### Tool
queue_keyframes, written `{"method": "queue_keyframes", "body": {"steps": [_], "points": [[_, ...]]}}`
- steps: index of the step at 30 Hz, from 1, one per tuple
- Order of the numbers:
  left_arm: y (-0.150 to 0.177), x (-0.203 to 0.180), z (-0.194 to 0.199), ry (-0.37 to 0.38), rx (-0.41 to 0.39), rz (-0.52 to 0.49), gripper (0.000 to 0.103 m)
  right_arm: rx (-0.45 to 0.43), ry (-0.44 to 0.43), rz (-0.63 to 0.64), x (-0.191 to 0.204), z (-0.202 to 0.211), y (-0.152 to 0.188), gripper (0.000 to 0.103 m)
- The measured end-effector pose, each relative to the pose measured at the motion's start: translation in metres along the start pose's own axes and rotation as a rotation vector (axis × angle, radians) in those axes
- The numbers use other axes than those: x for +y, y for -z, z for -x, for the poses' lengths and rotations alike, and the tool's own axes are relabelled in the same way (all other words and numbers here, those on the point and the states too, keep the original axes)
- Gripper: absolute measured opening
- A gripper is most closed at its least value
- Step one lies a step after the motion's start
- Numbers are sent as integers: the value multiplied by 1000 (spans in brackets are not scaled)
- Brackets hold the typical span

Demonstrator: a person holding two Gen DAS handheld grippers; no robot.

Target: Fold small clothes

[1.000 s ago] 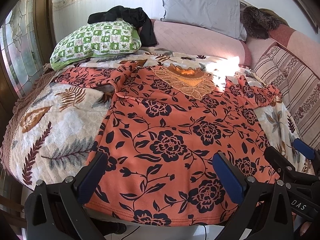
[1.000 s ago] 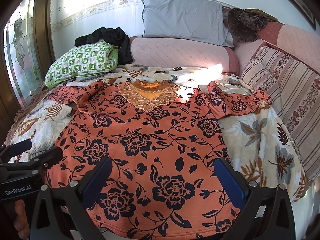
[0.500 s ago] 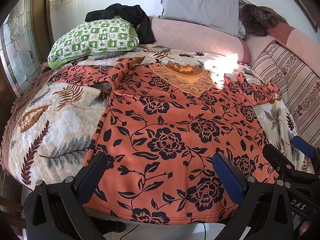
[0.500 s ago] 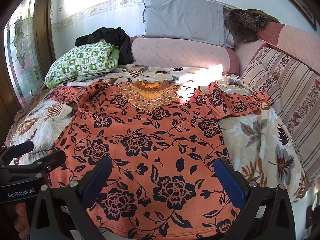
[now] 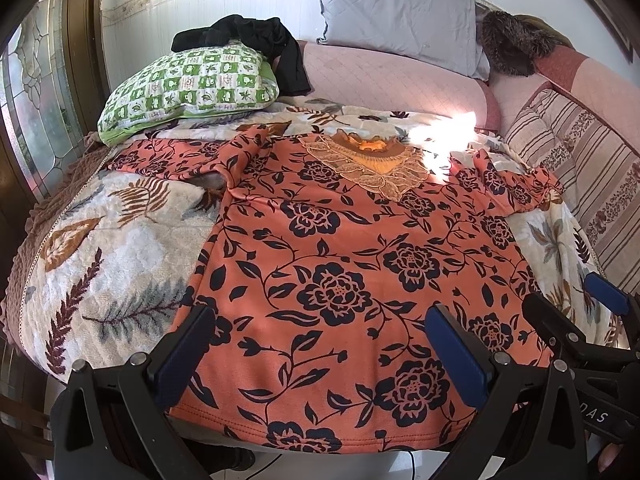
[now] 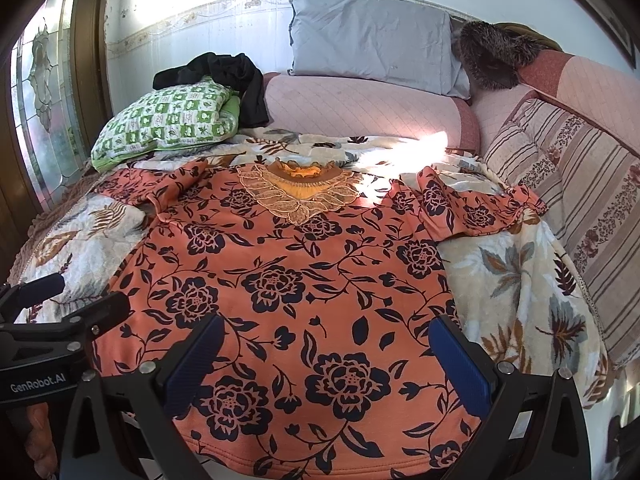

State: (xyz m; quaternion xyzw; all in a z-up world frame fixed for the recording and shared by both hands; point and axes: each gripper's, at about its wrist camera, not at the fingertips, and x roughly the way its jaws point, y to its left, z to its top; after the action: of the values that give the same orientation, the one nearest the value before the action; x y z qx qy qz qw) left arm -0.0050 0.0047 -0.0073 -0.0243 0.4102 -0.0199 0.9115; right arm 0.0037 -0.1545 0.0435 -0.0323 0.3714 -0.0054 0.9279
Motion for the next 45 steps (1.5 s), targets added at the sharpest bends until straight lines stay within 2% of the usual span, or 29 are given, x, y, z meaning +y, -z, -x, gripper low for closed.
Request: {"method": "queue_keyframes", "body": {"steps": [5,8,12,16,19,21,26,29,31,35,37,39,40,41,43,44,45], "points": [[0,6,-7,9,6,6,103,-22,-22,-20,-7,-1,-2,103],[-1,18,-24,56,52,37,103,-32,-87,-108,-37,-9,-11,103],[-6,34,-50,54,104,79,103,-20,-175,-349,-125,-37,-31,103],[-13,37,-72,15,126,59,103,-49,-235,-657,-241,-74,-48,103],[-17,35,-91,40,147,52,103,-54,-301,-862,-316,-120,-60,103],[-19,31,-100,49,152,43,103,-43,-333,-949,-352,-154,-72,101],[-25,33,-122,73,168,28,103,-119,-219,-1031,-447,-200,-115,98],[-34,37,-135,54,166,60,103,-79,-131,-1006,-485,-227,-132,97],[-42,34,-145,13,171,57,103,-42,-105,-990,-499,-250,-138,94],[-59,23,-161,-150,195,-2,103,6,-53,-1000,-514,-287,-140,92],[-69,23,-165,-205,208,-1,103,51,-22,-1000,-516,-304,-140,91],[-76,27,-165,-246,215,11,103,58,-8,-1001,-516,-316,-139,78],[-78,29,-163,-256,209,17,103,78,18,-989,-516,-321,-140,62],[-81,31,-160,-280,202,20,103,94,11,-984,-516,-326,-139,28],[-82,35,-156,-337,205,13,103,98,29,-985,-516,-326,-139,18],[-82,37,-155,-359,206,12,103,80,44,-954,-513,-321,-143,8],[-83,39,-154,-377,207,14,103,61,36,-922,-508,-316,-150,5]]}}
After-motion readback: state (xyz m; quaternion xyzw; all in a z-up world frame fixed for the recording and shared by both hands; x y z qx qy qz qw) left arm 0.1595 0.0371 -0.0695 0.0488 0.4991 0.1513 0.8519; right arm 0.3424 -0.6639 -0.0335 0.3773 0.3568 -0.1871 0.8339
